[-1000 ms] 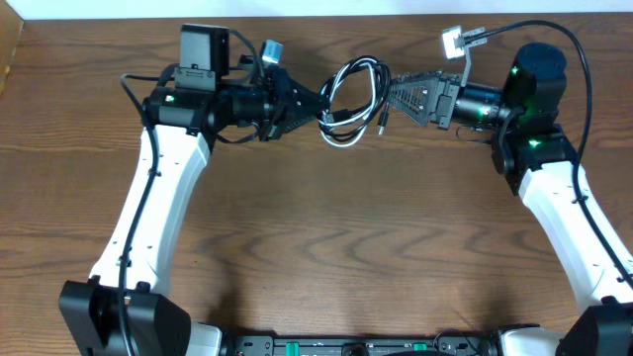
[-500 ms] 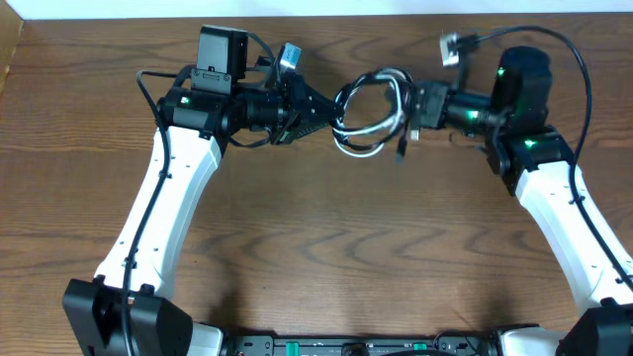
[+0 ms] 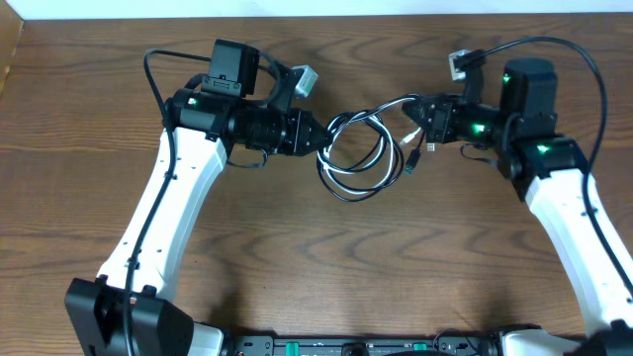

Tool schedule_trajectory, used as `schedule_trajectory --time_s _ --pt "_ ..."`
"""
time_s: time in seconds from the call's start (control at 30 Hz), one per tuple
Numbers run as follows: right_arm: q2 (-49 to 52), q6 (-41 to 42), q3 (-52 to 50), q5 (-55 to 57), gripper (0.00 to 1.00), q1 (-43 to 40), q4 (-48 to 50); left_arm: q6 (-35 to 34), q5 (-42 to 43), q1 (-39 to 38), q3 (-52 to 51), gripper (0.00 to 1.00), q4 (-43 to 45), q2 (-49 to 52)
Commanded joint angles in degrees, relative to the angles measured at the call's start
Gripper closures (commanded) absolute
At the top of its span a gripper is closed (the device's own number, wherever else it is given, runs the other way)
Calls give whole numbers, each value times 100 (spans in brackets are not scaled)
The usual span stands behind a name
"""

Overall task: Untangle cables
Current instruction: 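Grasp a loop of the coil with the right gripper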

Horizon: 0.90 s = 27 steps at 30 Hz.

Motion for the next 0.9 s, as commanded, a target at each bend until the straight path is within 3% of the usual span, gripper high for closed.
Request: schedule_trajectory --time_s 0.0,0.3,0.6,0.73,0.8,0.87 --pt "-511 -90 96 173 99 -354 308 533 -417 131 31 92 -170 -39" --pt "-984 428 98 -826 99 -313 866 549 -614 131 31 92 -232 -39" --pt "-811 -157 94 -343 99 527 -302 551 -614 131 31 93 -181 -39" --pt "-546 -415 94 -79 77 560 -632 616 -601 131 31 93 -22 -39" --pt "-317 -446 94 -83 69 629 -590 671 -345 131 31 92 151 -39" --pt "-177 -485 94 -109 67 686 -511 682 -114 131 31 93 240 -39"
